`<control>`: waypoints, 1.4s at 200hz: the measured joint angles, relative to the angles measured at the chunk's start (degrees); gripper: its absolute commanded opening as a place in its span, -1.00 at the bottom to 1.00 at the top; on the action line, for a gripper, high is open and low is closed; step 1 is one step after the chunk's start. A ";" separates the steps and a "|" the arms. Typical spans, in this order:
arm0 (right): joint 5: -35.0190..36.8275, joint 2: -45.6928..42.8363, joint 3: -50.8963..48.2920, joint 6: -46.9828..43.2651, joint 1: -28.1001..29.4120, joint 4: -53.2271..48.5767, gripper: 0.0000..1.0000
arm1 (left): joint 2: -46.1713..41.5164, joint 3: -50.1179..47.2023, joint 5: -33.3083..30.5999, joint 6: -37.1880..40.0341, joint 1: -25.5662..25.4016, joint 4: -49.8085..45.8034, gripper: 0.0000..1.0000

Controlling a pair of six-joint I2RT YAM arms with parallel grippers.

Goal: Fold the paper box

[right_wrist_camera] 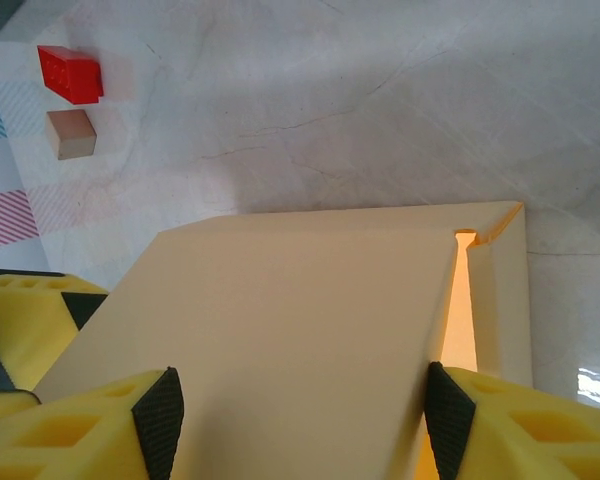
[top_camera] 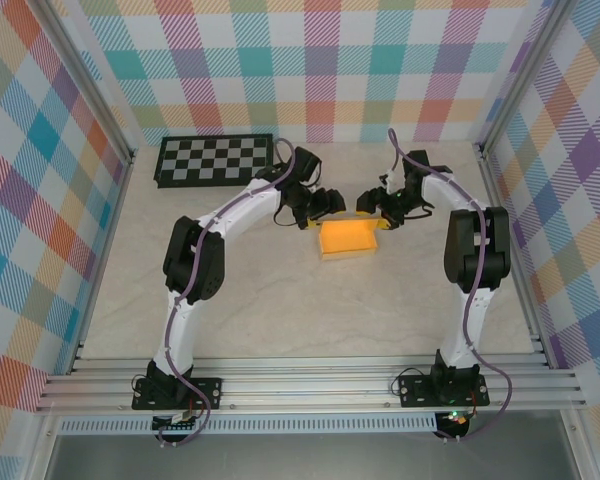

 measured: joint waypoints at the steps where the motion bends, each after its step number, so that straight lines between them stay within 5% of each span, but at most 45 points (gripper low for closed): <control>1: 0.02 0.00 0.00 0.00 -0.02 0.00 0.34 | 0.00 0.02 0.00 -0.02 0.00 -0.02 0.48; 72: 1.75 -0.39 -0.55 -0.13 -0.11 -0.39 0.34 | 0.00 1.36 0.83 -3.87 -0.17 0.87 0.34; 177: 4.15 -0.90 -0.52 -0.33 0.24 -1.51 0.36 | 0.00 1.31 0.74 -8.37 -1.62 2.56 0.57; 280: 5.68 -4.04 -1.60 1.62 2.16 -0.94 0.43 | -2.10 -7.23 -3.28 -3.23 -1.01 2.16 0.69</control>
